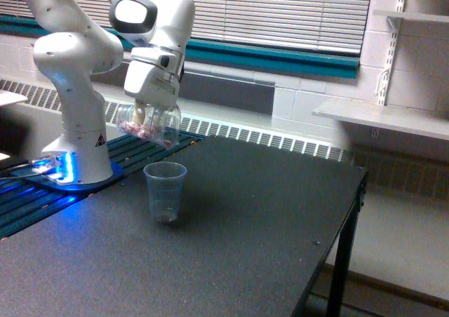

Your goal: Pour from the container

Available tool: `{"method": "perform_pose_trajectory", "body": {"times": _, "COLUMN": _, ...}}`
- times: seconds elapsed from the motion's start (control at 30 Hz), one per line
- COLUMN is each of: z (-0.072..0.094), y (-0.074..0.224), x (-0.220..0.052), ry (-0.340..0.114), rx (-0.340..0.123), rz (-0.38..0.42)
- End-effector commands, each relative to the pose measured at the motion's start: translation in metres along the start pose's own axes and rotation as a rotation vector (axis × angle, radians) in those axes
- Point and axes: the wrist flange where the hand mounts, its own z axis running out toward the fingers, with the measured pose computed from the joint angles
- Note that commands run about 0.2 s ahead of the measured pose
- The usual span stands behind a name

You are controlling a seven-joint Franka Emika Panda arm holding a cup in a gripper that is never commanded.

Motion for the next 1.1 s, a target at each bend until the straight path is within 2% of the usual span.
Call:
{"method": "perform_pose_trajectory", "body": {"times": 0.03, "z": 0.009, "y": -0.002, "x": -0.016, "ry": -0.031, "rx": -0.03, "rz": 0.021}}
{"method": "perform_pose_trajectory", "body": {"times": 0.33, "z": 0.011, "y": 0.003, "x": -0.021, "ry": -0.054, "rx": -0.061, "rz": 0.037}}
{"method": "perform_pose_trajectory", "body": {"times": 1.1, "z": 0.01, "y": 0.013, "x": -0.035, "ry": -0.086, "rx": -0.149, "rz": 0.003}}
